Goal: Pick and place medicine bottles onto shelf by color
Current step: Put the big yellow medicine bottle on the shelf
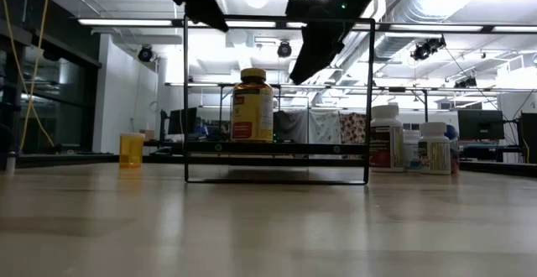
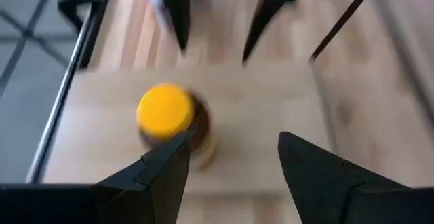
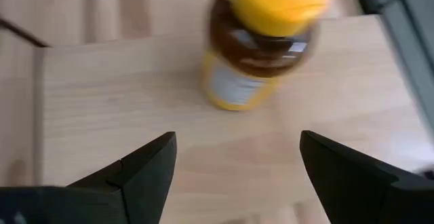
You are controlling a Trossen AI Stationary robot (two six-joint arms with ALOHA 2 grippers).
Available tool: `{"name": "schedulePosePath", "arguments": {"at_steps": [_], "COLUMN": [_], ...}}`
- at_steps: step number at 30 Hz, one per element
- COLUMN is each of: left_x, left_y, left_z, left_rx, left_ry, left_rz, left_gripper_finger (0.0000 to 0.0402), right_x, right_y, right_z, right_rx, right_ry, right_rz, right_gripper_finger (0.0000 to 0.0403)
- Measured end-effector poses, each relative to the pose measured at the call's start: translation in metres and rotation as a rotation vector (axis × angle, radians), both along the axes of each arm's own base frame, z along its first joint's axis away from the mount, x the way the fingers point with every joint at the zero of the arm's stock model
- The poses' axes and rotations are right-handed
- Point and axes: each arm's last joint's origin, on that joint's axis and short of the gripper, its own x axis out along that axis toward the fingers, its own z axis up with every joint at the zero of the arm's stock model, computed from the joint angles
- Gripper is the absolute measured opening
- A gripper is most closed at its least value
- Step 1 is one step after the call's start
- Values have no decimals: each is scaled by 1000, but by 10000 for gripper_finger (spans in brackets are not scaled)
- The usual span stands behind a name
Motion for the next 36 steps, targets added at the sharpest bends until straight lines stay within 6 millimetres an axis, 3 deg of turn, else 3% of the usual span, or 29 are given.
{"name": "schedulePosePath", "arguments": {"at_steps": [4, 7, 10, 13, 15, 19, 28, 36], "left_x": [-21, -37, -54, -68, -76, -85, -90, -90], "left_y": [-11, -17, -22, -26, -28, -30, -34, -37], "left_z": [-15, -26, -35, -44, -50, -59, -84, -77], "left_rx": [5, 20, 26, -6, -47, -83, -103, -92], "left_ry": [-187, -357, -527, -650, -683, -695, -660, -721], "left_rz": [4, 37, 67, 113, 170, 226, 239, 222], "left_gripper_finger": [207, 188, 154, 109, 72, 9, 4, 1], "right_x": [0, 0, 1, 3, 5, 14, 22, 37], "right_y": [5, 6, 5, 3, 0, -3, -8, -8], "right_z": [-11, -12, -11, -13, -19, -29, -35, -40], "right_rx": [-2, -10, -21, -18, 0, 5, 52, 64], "right_ry": [-11, -11, -18, -17, -2, -15, -62, -167], "right_rz": [16, 22, 34, 32, 38, 64, 99, 127], "right_gripper_finger": [276, 229, 151, 49, 14, 19, 2, 0]}}
